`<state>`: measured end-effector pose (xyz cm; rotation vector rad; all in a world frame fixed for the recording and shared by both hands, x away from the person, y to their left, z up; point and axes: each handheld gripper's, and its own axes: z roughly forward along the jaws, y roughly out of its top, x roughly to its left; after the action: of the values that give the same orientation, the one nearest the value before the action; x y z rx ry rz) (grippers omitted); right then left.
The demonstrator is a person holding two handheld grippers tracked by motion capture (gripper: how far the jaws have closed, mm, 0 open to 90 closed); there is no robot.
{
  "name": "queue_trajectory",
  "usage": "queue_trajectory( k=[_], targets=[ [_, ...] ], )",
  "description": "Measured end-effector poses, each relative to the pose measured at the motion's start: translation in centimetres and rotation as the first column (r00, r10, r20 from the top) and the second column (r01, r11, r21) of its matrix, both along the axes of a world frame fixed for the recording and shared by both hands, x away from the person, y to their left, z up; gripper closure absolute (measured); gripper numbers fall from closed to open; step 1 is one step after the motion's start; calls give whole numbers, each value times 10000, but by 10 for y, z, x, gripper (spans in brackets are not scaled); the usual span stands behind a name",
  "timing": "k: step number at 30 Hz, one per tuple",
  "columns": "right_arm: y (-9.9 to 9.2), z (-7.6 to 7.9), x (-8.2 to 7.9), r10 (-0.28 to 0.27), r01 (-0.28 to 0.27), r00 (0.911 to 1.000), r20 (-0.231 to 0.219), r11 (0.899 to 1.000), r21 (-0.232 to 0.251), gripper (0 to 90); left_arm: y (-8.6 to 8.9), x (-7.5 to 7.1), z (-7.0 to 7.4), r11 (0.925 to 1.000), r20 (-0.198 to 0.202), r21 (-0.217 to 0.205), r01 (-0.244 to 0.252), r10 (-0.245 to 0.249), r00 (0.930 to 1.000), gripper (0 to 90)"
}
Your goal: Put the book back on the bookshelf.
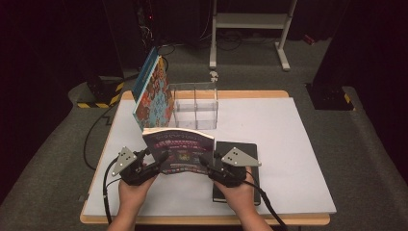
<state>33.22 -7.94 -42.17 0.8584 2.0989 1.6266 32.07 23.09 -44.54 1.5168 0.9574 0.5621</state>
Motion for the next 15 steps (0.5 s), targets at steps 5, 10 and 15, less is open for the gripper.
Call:
queue_trajectory(
  k=[5,10,15],
  targets=[
    [1,4,4,335,-336,9994,47,9994,35,406,3,1,-6,10000,-308,3,37,-37,9995,304],
    [2,18,15,576,-579,9979,303,9983,103,416,3,0,-5,9999,-249,-80,74,-76,9997,299],
    [8,35,31,1161,-1166,9929,253,9930,188,563,6,-1,-3,10000,-247,-72,-5,3,9997,299]
  ],
)
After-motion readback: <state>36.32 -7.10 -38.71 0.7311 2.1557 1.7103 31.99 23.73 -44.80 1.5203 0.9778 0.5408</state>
